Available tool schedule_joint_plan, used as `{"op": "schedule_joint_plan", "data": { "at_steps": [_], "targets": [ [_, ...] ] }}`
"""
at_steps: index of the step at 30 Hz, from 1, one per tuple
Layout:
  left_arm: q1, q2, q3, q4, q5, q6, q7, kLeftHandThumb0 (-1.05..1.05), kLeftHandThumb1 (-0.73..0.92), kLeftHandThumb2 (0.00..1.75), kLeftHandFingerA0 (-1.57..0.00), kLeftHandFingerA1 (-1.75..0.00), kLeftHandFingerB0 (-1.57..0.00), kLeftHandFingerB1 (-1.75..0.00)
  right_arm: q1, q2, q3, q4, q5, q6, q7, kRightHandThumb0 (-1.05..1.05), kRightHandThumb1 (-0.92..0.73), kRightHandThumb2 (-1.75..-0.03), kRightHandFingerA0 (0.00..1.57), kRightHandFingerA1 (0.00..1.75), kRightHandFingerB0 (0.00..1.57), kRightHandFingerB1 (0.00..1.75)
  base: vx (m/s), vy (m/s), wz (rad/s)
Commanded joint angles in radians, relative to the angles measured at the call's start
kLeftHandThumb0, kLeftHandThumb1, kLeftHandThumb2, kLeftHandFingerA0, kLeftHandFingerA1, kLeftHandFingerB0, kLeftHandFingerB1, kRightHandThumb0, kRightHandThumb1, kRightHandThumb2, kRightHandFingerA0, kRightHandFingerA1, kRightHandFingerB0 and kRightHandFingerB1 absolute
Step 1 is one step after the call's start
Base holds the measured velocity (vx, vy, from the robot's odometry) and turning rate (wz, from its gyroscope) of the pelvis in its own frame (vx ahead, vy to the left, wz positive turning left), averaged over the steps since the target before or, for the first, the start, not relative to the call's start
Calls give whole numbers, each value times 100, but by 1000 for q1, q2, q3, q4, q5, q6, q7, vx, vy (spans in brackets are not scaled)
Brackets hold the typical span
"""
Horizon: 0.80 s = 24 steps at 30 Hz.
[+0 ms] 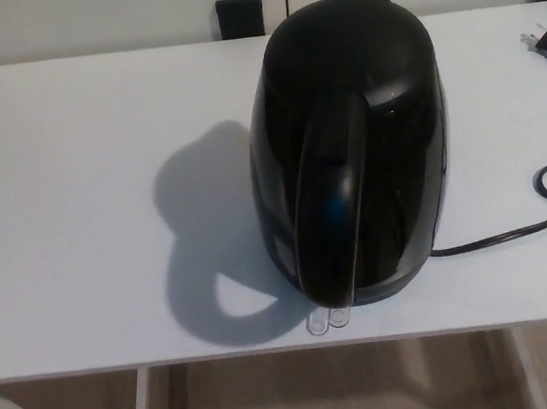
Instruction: The robot walk towards a table in front and click the button on the base of the boilling pot using its left middle finger
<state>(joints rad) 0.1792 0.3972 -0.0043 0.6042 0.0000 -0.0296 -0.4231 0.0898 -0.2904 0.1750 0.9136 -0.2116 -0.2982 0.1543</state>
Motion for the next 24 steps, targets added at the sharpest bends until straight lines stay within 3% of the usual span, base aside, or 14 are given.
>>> {"op": "schedule_joint_plan", "data": {
  "at_steps": [1,7,8,10,16,21,22,24],
  "targets": [
    [24,7,-12,-40,15,-25,-8,-35,47,54,-49,-39,-36,-33,5,-18,-3,3,-9,4,0,24,-92,-83,34,53,11,42,0,0,0],
    [125,3,-108,-281,61,-103,-16,-35,47,54,-50,-40,-35,-33,2,-11,-3,10,-9,10,-5,24,-92,-82,33,53,12,41,0,0,0],
    [138,-8,-111,-308,27,-107,-45,-31,47,54,-44,-42,-33,-34,2,-11,-4,14,-8,7,-5,24,-92,-82,34,53,12,41,0,0,0],
    [209,-12,-166,-463,51,-124,-41,-40,45,54,-47,-40,-36,-33,6,-8,-6,10,-6,5,-7,24,-92,-81,35,54,12,42,0,0,0],
    [334,52,-358,-878,201,-136,-70,-43,47,55,-45,-36,-31,-31,-1,-9,-7,12,-7,2,-12,24,-92,-82,33,53,12,42,0,0,0],
    [350,87,-482,-1029,276,-113,-111,-47,50,55,-42,-35,-29,-30,-9,-8,-7,12,-6,9,-3,23,-92,-82,33,54,12,42,0,0,0],
    [351,92,-501,-1057,295,-109,-113,-53,42,71,-31,-44,-22,-39,-11,-7,-7,12,-5,11,-2,23,-92,-86,30,53,11,42,0,0,0],
    [345,109,-542,-1116,358,-125,-116,-55,44,72,-29,-44,-20,-39,-12,-6,-6,9,-5,13,0,23,-92,-86,31,53,11,43,0,0,0]
  ]
}}
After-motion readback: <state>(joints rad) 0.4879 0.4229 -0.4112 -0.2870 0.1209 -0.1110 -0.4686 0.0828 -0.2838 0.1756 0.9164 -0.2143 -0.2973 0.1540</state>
